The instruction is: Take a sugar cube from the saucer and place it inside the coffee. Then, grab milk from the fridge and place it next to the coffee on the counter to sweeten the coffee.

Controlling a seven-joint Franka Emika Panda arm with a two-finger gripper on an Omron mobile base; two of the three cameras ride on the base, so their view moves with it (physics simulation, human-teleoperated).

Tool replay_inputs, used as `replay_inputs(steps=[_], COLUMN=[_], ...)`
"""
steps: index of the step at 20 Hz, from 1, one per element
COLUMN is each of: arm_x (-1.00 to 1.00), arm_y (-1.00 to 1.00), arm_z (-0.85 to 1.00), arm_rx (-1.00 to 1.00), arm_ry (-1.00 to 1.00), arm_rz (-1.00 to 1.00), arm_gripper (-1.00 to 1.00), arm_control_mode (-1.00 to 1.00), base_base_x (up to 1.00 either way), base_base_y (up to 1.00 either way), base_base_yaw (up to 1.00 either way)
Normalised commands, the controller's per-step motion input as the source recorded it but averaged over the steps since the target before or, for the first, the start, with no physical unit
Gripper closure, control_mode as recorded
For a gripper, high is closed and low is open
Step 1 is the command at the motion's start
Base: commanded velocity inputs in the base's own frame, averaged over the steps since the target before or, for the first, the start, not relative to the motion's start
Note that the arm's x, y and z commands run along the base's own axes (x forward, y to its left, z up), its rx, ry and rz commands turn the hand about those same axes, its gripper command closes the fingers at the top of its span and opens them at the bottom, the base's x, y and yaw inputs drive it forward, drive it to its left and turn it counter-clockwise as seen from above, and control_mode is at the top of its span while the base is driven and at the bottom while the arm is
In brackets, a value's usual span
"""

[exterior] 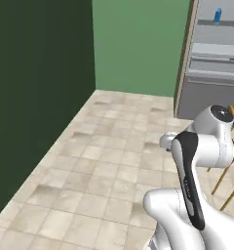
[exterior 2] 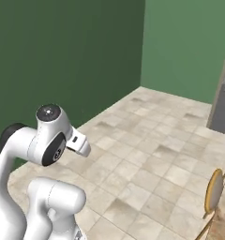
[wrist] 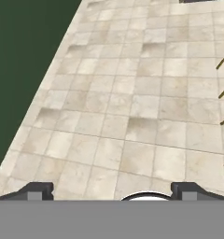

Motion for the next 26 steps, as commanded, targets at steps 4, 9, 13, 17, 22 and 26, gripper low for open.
replay_inputs(steps=[4,9,13,17,22,26], arm_x=[0.0,0.0,0.0,0.0,0.0,0.0], arm_y=[0.0,0.0,0.0,0.0,0.0,0.0], arm_z=[0.0,0.0,0.0,0.0,0.0,0.0], arm_rx=[0.0,0.0,0.0,0.0,0.0,0.0], arm_ry=[0.0,0.0,0.0,0.0,0.0,0.0], arm_rz=[0.0,0.0,0.0,0.0,0.0,0.0], arm_gripper=[-1.0,-1.0,-1.0,-1.0,-1.0,-1.0], arm_control_mode=[1.0,1.0,1.0,1.0,1.0,1.0], base_base_x=[1.0,1.0,1.0,1.0,1.0,1.0], base_base_y=[-0.31,-0.36,-0.39,-0.41,-0.31,-0.34], base_base_yaw=[-0.43,-0.35,-0.33,-0.3,-0.19,-0.14])
